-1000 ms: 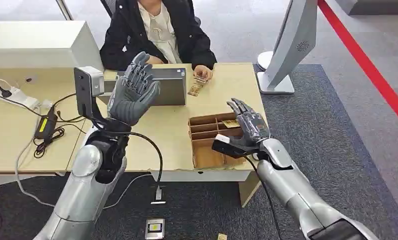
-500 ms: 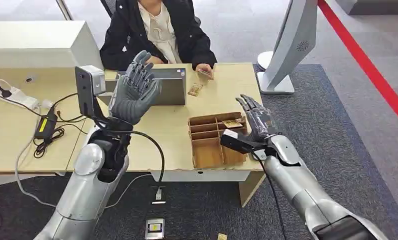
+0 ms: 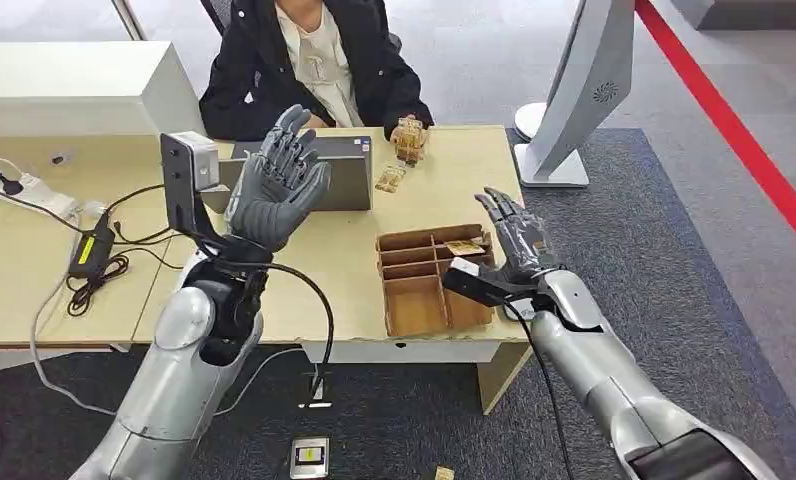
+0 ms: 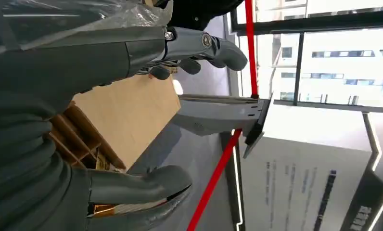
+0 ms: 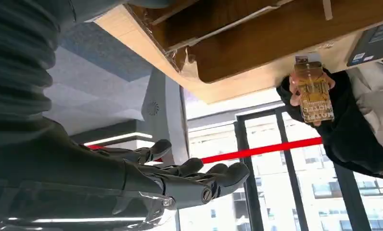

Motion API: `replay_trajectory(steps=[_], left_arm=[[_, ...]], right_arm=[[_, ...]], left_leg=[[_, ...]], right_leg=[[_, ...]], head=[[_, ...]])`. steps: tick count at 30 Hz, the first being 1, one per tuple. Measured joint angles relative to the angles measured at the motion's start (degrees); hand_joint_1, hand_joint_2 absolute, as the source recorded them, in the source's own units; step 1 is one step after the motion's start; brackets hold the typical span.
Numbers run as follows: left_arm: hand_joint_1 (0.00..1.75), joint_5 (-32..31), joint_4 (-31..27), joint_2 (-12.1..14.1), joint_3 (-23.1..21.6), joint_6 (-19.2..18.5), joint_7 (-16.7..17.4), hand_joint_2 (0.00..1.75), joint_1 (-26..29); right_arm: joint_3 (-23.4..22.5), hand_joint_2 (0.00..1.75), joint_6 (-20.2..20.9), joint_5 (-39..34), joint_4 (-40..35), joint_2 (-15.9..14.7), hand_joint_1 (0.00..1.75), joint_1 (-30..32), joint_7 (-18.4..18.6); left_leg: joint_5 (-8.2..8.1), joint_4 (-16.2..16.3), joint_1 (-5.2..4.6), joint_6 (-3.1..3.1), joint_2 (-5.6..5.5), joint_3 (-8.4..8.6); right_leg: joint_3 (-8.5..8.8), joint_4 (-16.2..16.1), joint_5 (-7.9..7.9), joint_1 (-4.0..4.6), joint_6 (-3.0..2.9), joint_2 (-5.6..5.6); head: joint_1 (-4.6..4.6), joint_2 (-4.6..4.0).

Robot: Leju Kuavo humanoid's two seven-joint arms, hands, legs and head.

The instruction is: Pass the card to the sensor for recognition and then transmit it.

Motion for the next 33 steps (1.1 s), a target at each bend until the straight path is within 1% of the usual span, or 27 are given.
replay_trajectory(steps=[4, 23, 33], left_arm=[[0.0, 0.04, 0.37, -0.02, -0.26, 0.37, -0.46, 1.75, -0.04], [0.0, 1.46, 1.09, -0.28, -1.22, 0.35, -0.28, 1.75, -0.77], [0.0, 0.94, 2.45, -0.61, -1.27, 0.35, -1.49, 1.75, -0.88]], right_arm=[[0.0, 1.75, -0.07, 0.0, 0.5, 0.04, 0.0, -0.11, -0.33], [0.02, 1.75, 0.33, -0.5, 1.05, 0.37, 0.0, -0.19, -0.02], [0.04, 1.75, 0.28, -0.61, 1.05, 0.81, 0.0, -0.23, -0.02]], left_leg=[[0.0, 0.0, 0.0, 0.0, 0.0, 0.0], [0.0, 0.0, 0.0, 0.0, 0.0, 0.0], [0.0, 0.0, 0.0, 0.0, 0.0, 0.0]], right_leg=[[0.0, 0.0, 0.0, 0.0, 0.0, 0.0], [0.01, 0.0, 0.0, 0.0, 0.0, 0.0], [0.01, 0.0, 0.0, 0.0, 0.0, 0.0]], head=[[0.0, 0.0], [0.0, 0.0], [0.0, 0.0]])
